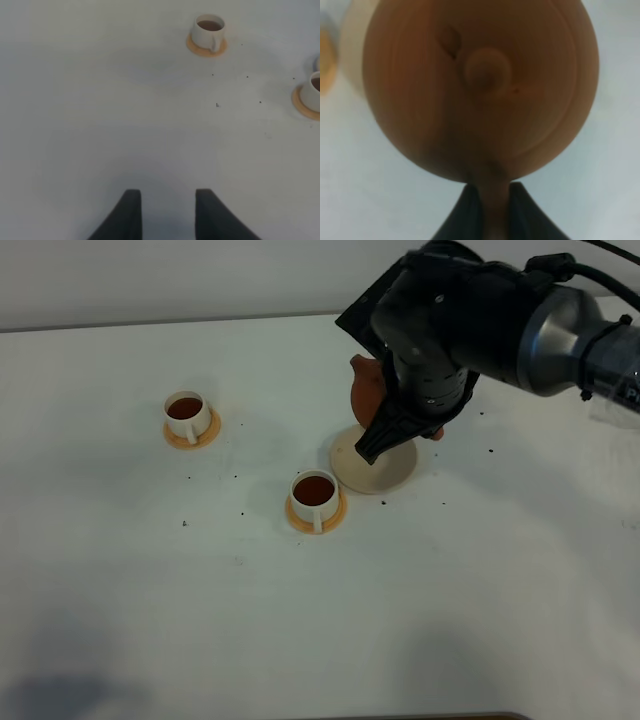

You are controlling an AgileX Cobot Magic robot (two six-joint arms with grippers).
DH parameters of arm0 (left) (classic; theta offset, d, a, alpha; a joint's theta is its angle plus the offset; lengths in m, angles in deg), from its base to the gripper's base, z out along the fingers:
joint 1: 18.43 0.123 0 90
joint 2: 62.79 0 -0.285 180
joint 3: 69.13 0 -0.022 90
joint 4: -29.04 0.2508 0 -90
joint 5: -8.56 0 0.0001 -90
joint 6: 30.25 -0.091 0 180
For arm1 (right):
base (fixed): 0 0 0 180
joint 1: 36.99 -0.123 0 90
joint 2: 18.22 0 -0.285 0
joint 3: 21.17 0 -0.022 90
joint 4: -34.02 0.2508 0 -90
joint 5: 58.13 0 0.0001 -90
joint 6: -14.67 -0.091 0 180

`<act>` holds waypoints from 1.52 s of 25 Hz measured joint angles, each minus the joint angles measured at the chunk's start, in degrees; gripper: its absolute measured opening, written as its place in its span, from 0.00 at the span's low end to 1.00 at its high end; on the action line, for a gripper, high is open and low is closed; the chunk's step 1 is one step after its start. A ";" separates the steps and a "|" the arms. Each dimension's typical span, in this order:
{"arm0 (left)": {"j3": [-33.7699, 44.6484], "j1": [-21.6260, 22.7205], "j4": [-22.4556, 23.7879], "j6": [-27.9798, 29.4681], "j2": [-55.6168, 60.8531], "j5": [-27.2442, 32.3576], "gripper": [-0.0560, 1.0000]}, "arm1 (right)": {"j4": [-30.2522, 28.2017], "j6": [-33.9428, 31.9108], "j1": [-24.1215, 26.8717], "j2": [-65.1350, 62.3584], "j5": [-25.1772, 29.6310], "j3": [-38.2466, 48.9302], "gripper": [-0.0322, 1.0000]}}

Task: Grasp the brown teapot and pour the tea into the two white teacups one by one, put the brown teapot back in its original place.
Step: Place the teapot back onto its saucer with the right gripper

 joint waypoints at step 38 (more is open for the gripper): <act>0.00 0.00 0.00 0.00 0.00 0.00 0.30 | 10.62 0.21 4.41 10.46 -8.37 -0.28 0.12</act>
